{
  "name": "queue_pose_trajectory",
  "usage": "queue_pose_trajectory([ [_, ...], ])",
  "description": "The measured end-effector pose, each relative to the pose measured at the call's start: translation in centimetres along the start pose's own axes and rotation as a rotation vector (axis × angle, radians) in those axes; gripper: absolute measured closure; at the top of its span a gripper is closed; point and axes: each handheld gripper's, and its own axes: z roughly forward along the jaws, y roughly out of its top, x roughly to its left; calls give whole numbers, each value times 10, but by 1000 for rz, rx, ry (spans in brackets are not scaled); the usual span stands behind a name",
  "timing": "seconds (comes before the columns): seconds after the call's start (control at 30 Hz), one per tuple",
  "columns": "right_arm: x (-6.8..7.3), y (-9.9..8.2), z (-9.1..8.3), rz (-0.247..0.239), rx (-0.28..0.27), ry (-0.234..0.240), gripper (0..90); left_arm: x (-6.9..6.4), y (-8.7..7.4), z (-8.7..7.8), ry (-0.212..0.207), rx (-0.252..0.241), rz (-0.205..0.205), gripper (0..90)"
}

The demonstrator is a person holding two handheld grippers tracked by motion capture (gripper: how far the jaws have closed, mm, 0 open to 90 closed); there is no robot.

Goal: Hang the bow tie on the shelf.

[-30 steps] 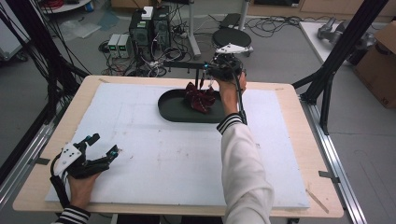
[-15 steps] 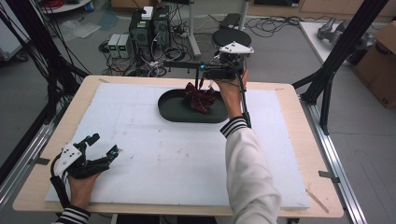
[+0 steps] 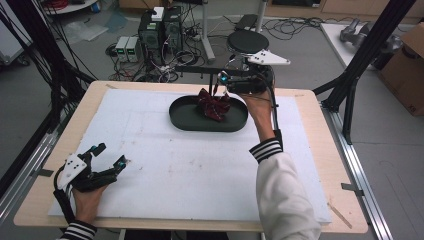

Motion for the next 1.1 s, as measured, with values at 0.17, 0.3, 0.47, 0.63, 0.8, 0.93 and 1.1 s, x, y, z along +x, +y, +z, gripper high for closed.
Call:
queue_pose_trajectory([
  [0.17,4,-9,-30,8,-8,-2,4,0,0,0,-1,1,1,147],
  [0.3,11,-21,-62,-12,-34,-11,4,0,0,0,0,1,1,147],
  [0.47,22,-42,-105,-37,-13,-19,4,0,0,0,1,1,1,147],
  [0.63,35,-73,-146,-30,-49,-38,4,0,0,0,1,-1,0,148],
  [0.8,43,-115,-176,-6,-36,-61,5,0,0,-1,2,-8,3,147],
  [0.93,48,-149,-185,42,-52,-76,5,0,0,-1,2,-6,4,147],
  [1.1,55,-184,-183,83,-96,-99,5,-1,0,-1,3,-7,4,147],
])
